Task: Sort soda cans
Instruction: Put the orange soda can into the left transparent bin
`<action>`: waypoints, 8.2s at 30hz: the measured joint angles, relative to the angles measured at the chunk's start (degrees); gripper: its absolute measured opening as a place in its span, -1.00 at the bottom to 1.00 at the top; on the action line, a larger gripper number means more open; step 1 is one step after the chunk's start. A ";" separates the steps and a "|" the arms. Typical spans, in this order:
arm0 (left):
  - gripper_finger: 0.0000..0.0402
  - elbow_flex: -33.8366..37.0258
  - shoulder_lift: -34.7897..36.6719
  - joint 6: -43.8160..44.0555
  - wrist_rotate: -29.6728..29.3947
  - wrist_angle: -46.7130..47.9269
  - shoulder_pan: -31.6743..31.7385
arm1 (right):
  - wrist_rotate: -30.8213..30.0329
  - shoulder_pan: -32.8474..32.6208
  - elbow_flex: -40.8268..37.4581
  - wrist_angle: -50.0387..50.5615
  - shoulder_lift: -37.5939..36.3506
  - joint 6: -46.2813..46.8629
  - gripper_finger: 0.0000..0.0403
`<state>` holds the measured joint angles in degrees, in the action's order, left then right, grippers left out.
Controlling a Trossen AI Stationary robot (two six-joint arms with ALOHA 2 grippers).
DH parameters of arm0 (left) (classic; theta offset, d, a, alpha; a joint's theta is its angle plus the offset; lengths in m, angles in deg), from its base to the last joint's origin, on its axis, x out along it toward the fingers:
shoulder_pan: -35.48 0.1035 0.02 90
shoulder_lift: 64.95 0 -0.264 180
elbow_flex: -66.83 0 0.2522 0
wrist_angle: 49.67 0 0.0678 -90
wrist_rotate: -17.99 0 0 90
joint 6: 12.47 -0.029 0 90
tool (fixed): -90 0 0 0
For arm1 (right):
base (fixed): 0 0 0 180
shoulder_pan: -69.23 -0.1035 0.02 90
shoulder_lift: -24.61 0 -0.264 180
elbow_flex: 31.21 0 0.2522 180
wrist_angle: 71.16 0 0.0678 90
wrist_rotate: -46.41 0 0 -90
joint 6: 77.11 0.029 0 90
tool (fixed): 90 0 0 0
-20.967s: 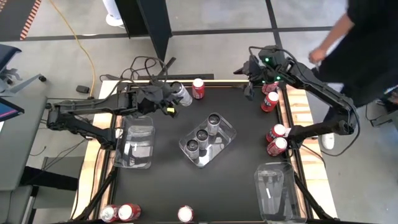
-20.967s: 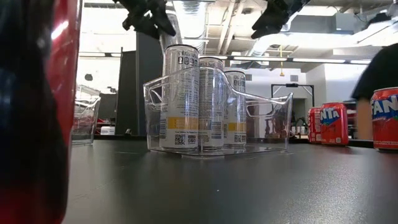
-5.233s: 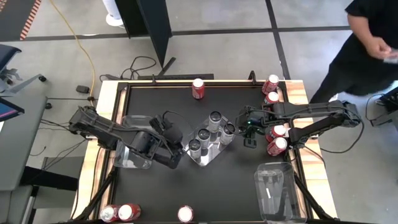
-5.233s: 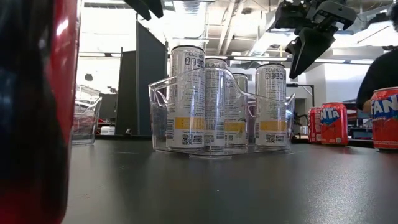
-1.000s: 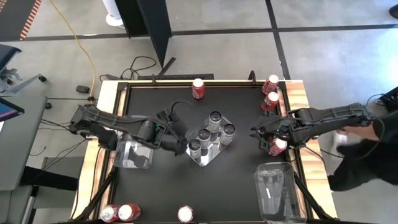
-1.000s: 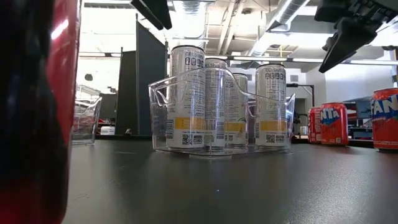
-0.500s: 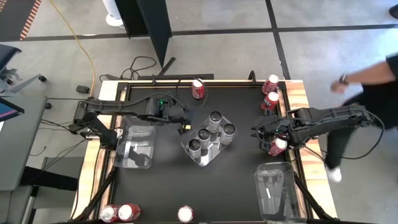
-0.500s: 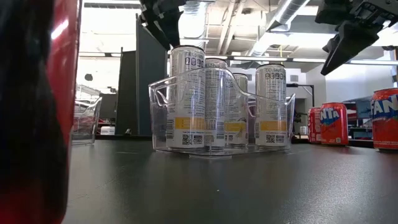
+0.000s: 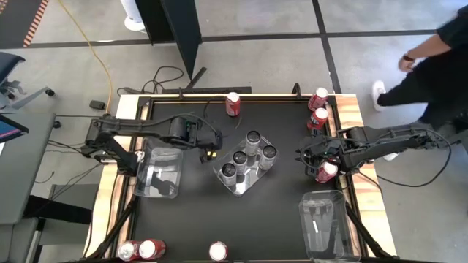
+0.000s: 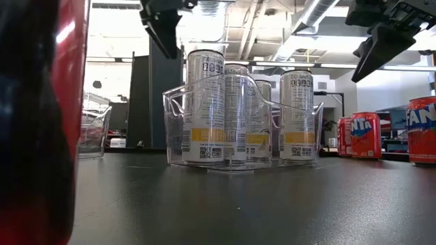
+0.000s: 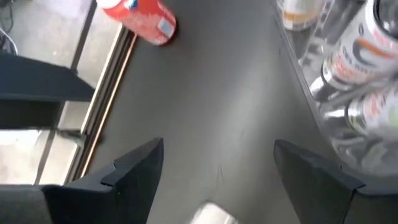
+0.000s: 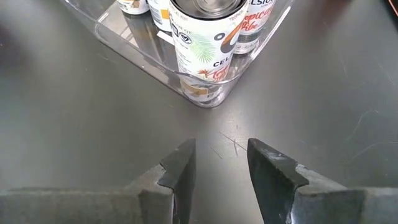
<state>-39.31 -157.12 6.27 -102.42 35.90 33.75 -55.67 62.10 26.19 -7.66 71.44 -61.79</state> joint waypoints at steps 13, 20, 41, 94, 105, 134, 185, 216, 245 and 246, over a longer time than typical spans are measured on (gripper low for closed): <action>0.49 -0.02 0.35 9.85 -1.05 9.05 -2.73 | 0.00 0.00 0.00 -0.02 0.02 -1.01 -0.20; 0.49 -0.02 0.35 6.58 -6.35 3.67 -1.80 | 0.00 0.00 0.00 -0.04 0.02 -1.00 -0.20; 0.49 -1.45 -6.99 -8.12 41.06 -35.76 45.20 | 0.02 -1.79 0.00 -3.45 0.04 -0.29 -0.20; 0.91 -29.28 -32.50 -40.46 34.24 -13.02 39.36 | 0.00 -4.48 0.00 -5.31 0.04 -0.38 -0.20; 0.91 -29.24 -34.57 -35.35 35.20 -16.56 39.63 | 0.00 -4.50 0.02 -5.63 1.30 0.08 -0.20; 0.91 -29.22 -38.68 -27.84 39.21 -18.60 39.96 | 0.00 -4.39 0.04 -6.10 1.60 -0.60 -0.20; 0.53 -29.38 -40.99 -30.09 42.12 -17.91 40.27 | 0.00 -4.35 0.02 -6.27 1.60 -0.34 -0.20; 0.53 -29.29 -30.86 -30.48 38.23 -9.06 36.85 | -0.01 -4.35 0.00 -6.51 1.60 -0.80 -0.20; 0.53 -29.38 -12.10 -15.36 26.14 10.92 25.69 | -0.02 -4.35 0.00 -6.86 1.60 -3.07 -0.20; 0.53 -29.38 -11.52 -14.31 25.80 11.88 24.94 | -0.02 -4.35 0.00 -6.86 1.60 -3.22 -0.20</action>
<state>-68.68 -168.64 -8.05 -76.63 47.78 58.70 -55.69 57.75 26.19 -14.53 73.04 -65.01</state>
